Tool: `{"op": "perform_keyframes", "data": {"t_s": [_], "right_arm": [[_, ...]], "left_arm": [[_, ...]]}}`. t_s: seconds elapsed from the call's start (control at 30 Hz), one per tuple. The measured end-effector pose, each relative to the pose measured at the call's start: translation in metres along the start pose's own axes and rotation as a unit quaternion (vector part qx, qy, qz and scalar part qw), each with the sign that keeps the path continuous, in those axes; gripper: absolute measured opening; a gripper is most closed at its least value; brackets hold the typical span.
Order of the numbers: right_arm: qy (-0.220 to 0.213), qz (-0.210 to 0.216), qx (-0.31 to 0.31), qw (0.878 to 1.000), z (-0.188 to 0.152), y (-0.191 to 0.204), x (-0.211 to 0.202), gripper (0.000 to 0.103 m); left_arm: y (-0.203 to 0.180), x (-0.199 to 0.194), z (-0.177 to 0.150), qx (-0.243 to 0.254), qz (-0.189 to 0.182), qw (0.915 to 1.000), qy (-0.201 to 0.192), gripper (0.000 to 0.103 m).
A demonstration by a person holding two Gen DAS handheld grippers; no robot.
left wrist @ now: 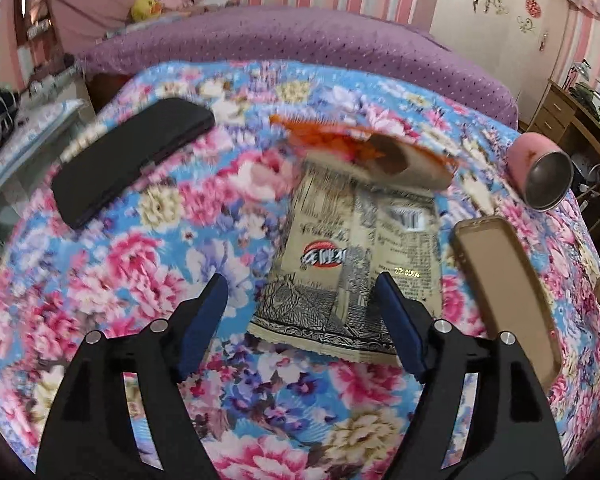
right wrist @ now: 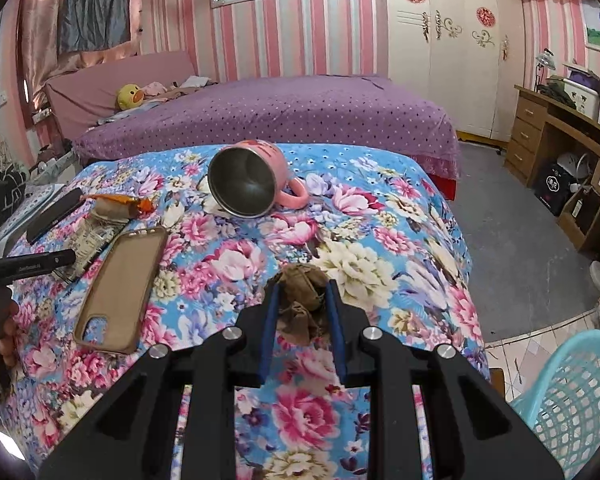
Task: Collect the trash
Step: 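Lift the brown scrap with the right tool while the left tool lifts the packet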
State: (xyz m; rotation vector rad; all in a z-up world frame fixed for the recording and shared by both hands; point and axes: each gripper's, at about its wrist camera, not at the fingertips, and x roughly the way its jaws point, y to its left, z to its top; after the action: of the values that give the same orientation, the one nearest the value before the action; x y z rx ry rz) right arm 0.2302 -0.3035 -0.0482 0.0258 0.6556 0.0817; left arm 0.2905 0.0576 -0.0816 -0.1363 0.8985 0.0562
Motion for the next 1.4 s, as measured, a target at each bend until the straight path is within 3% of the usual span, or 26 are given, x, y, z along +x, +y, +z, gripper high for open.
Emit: {"op": "perform_keyframes", "data": {"t_s": [0.1,0.17,0.23,0.27,0.3,0.37,0.6,0.83,0.97,1.4], "right_arm": [[-0.001,0.006,-0.003,1.0,0.002,0.001,0.001,0.024],[-0.004,0.013,-0.001,1.0,0.003,0.001,-0.001,0.024],[-0.006,0.018,-0.003,1.0,0.004,0.003,-0.002,0.024],[-0.007,0.019,-0.006,1.0,0.004,0.005,-0.003,0.024],[-0.008,0.02,-0.008,1.0,0.004,0.006,-0.004,0.024],[-0.01,0.02,-0.017,1.0,0.003,0.008,-0.008,0.024],[-0.021,0.016,-0.027,0.999,-0.002,0.005,-0.026,0.024],[-0.041,0.016,-0.027,0.999,-0.004,0.0,-0.051,0.024],[-0.049,0.015,-0.032,0.998,-0.008,0.002,-0.065,0.024],[-0.059,0.015,-0.031,0.998,-0.029,-0.008,-0.102,0.024]], "left_arm": [[-0.006,0.002,0.001,0.014,0.006,0.9999,-0.001,0.073],[-0.012,0.0,0.001,0.028,0.0,0.9996,-0.005,0.053],[-0.014,-0.001,0.002,0.031,-0.003,0.9995,-0.005,0.043],[-0.014,-0.001,0.002,0.032,-0.001,0.9995,-0.006,0.022],[-0.014,-0.002,0.002,0.033,0.0,0.9994,-0.005,0.012],[-0.01,-0.003,0.001,0.025,-0.014,0.9996,-0.001,0.004],[-0.013,-0.03,-0.01,0.049,-0.008,0.9985,-0.023,0.001],[-0.018,-0.085,-0.025,0.067,-0.012,0.9944,-0.081,0.0],[-0.017,-0.109,-0.032,0.066,-0.02,0.992,-0.105,0.0],[-0.01,-0.152,-0.07,0.037,-0.033,0.9895,-0.136,0.0]]}}
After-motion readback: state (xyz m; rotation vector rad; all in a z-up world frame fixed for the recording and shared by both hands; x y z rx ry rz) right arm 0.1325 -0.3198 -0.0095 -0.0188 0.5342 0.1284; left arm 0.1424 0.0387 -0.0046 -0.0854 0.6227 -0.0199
